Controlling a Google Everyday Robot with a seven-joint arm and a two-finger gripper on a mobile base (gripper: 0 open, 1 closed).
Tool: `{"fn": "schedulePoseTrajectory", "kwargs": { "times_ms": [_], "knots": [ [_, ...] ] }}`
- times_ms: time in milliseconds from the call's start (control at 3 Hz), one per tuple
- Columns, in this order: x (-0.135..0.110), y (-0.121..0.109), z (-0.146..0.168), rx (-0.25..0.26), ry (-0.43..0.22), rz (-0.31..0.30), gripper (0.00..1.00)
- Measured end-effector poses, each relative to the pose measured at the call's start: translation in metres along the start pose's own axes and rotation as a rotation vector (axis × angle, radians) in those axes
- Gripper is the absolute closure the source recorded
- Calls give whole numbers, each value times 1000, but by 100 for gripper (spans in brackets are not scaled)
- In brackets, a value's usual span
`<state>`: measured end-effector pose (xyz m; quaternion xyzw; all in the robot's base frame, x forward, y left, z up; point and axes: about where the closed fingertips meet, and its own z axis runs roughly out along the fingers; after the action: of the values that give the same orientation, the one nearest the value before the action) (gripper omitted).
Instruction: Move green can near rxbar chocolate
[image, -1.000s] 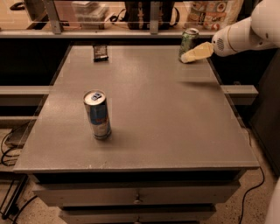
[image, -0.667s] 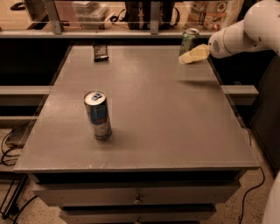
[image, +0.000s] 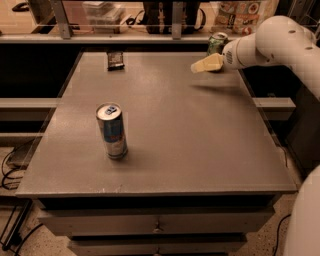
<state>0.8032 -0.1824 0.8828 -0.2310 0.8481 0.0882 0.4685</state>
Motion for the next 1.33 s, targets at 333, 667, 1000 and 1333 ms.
{"fn": "schedulePoseTrajectory", "kwargs": {
  "times_ms": [333,667,1000,1333],
  "knots": [
    [-11,-1,23,11,-41,13,0],
    [-19,-16,44,37,-76,61,0],
    [-27,-28,53,61,-110,93,18],
    [-39,-22,53,66,-118,67,41]
  ]
}}
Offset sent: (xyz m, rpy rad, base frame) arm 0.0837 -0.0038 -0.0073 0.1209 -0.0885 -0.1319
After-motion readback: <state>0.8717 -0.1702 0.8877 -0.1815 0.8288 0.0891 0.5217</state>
